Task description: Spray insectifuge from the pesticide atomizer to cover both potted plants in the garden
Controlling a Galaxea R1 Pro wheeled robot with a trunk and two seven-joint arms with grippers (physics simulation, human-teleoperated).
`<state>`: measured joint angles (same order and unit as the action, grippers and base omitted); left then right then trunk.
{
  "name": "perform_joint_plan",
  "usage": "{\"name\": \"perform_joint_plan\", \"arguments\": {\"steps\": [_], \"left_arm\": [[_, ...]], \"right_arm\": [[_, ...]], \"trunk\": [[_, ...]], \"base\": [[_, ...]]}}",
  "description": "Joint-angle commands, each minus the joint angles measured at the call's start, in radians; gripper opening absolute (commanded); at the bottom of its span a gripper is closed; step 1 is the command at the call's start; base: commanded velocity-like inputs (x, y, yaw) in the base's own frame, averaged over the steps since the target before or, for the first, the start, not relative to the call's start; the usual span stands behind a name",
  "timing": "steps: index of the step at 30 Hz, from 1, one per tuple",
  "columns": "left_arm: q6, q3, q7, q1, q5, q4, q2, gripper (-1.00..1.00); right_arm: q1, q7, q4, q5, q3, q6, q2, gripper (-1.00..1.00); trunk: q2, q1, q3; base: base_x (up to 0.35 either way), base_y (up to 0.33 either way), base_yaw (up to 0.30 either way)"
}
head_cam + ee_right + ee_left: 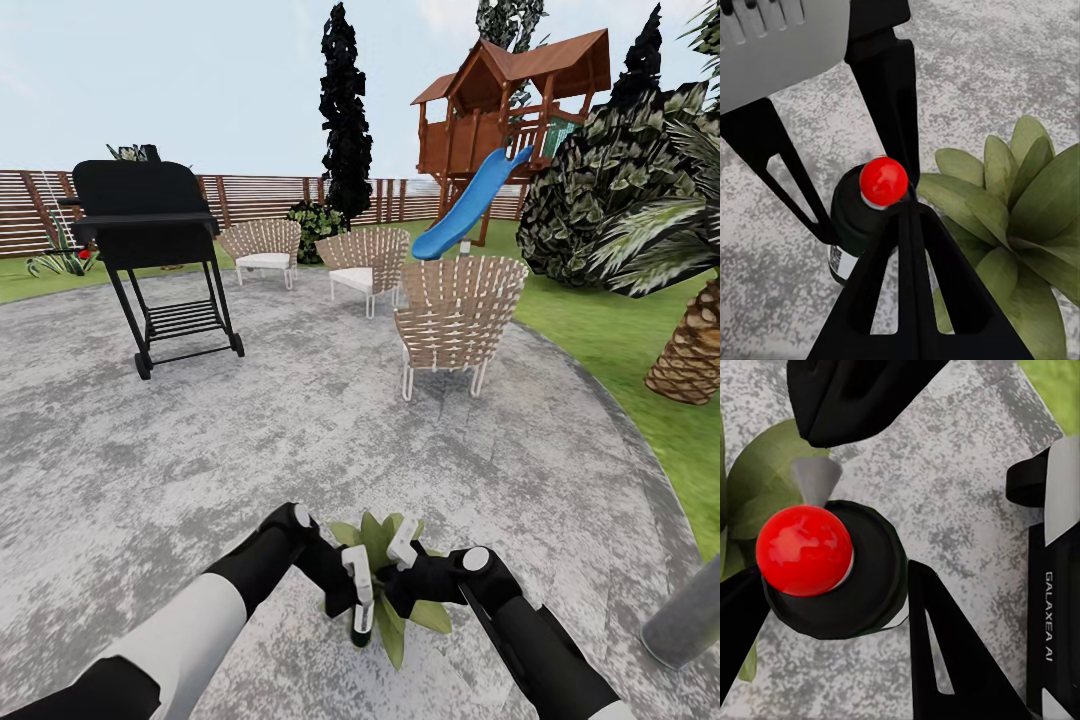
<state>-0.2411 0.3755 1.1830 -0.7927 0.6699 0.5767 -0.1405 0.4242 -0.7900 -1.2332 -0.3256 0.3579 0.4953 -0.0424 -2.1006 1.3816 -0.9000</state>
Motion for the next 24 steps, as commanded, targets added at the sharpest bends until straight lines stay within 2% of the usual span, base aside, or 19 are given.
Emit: {"name": "perform_joint_plan", "arguments": {"steps": [1,6,8,11,24], "left_arm": [[-0.011,0.000,0.005,0.000,0.002,0.002,-0.002,-1.00],[-0.010,0.000,0.006,0.000,0.001,0.002,-0.006,-1.00],[-0.009,0.000,0.006,0.000,-0.025,0.002,-0.009,-1.00],[-0.008,0.000,0.008,0.000,-0.042,0.002,-0.010,-1.00],[-0.006,0.003,0.007,0.000,-0.041,-0.002,-0.002,-1.00]], "right_arm": [[0.001,-0.005,-0.002,-0.007,0.001,0.003,-0.001,-1.00],[0.001,-0.005,-0.002,-0.007,0.001,0.003,-0.001,-1.00],[0.001,-0.005,-0.002,-0.007,0.001,0.003,-0.001,-1.00],[0.001,-0.005,-0.002,-0.007,0.001,0.003,-0.001,-1.00],[0.001,-0.005,-0.002,-0.007,0.000,0.003,-0.001,-1.00]], "trunk": [[0.000,0.000,-0.001],[0.000,0.000,-0.001],[0.000,0.000,-0.001],[0.000,0.000,-0.001],[0.000,0.000,-0.001]], "base": [[0.000,0.000,0.000],[0.000,0.000,0.000],[0.000,0.000,0.000],[0.000,0.000,0.000],[0.000,0.000,0.000]]}}
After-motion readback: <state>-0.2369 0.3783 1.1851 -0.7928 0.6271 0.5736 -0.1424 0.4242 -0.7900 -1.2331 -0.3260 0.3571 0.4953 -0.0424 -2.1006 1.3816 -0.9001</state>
